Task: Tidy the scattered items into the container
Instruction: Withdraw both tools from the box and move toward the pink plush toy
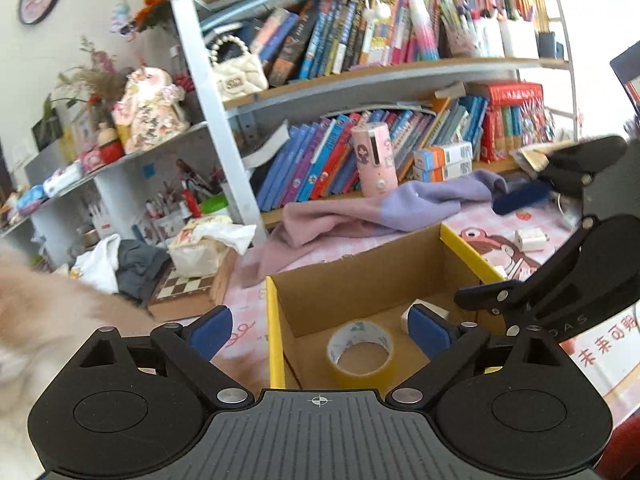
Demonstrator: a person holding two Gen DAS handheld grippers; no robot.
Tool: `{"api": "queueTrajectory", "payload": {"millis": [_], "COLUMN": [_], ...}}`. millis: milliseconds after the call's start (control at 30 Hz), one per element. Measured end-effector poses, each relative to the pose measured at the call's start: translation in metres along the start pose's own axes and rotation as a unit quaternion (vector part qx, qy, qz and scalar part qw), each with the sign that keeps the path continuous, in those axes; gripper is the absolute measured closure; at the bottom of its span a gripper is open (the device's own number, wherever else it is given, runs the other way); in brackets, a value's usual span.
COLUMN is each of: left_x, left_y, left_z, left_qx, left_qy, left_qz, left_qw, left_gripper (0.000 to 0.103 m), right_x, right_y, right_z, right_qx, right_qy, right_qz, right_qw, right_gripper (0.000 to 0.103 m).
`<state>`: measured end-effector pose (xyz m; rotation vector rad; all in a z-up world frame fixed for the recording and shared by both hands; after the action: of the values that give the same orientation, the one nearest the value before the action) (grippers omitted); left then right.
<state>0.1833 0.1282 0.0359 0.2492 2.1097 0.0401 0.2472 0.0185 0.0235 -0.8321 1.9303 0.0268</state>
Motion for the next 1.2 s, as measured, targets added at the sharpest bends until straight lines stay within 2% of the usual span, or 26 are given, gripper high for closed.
{"api": "queueTrajectory", "payload": {"millis": [133,400,533,700,833,1000,1200], "left_x": [0.008,0.030,0.042,0.052,0.060,0.073,0.093], "left_y": [-0.010,-0.023,-0.031,-0.047,-0.063,-0.074,-0.081], "left_z": [-0.015,-0.038,-0.055,-0.071,-0.078,-0.090,-0.097], "left_qx": [0.001,-0.003,0.011,0.032,0.047,0.041,0.051], "left_qy": [-0.012,-0.017,-0.014,-0.010,-0.012,-0.012,0.012], "left_qz": [-0.010,-0.030,-0.008,0.013,-0.007,-0.026,-0.047], "left_qw": [0.9999,0.9994,0.9998,0.9994,0.9988,0.9988,0.9975], "left_gripper": [0.007,0.007,0.007,0.007,0.007,0.007,0.007], "right_x": [0.011,0.028,0.038,0.059,0.071,0.088,0.113], "right_y": [0.006,0.013,0.016,0.020,0.025,0.029,0.041], "right_z": [-0.016,-0.051,-0.071,-0.098,-0.116,-0.136,-0.149], "right_qx": [0.004,0.032,0.045,0.062,0.072,0.084,0.098], "right_qy": [0.010,-0.013,-0.012,-0.003,-0.009,-0.016,0.018], "right_qz": [0.059,0.075,0.061,0.111,0.112,0.126,0.135], "right_qw": [0.998,0.997,0.997,0.992,0.991,0.988,0.986], "right_gripper": [0.016,0.017,0.017,0.017,0.018,0.021,0.028]}}
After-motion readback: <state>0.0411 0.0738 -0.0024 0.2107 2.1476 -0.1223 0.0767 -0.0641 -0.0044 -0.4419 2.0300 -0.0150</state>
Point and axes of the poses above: each gripper's, at about its wrist camera, not at the fingertips, and z roughly the way its jaws point, y to its left, x to its underside, the point moved 5 cm from there along z, roughly the way its jaws point, and after that the axes turned 12 degrees about x, right-handed, at the moved point
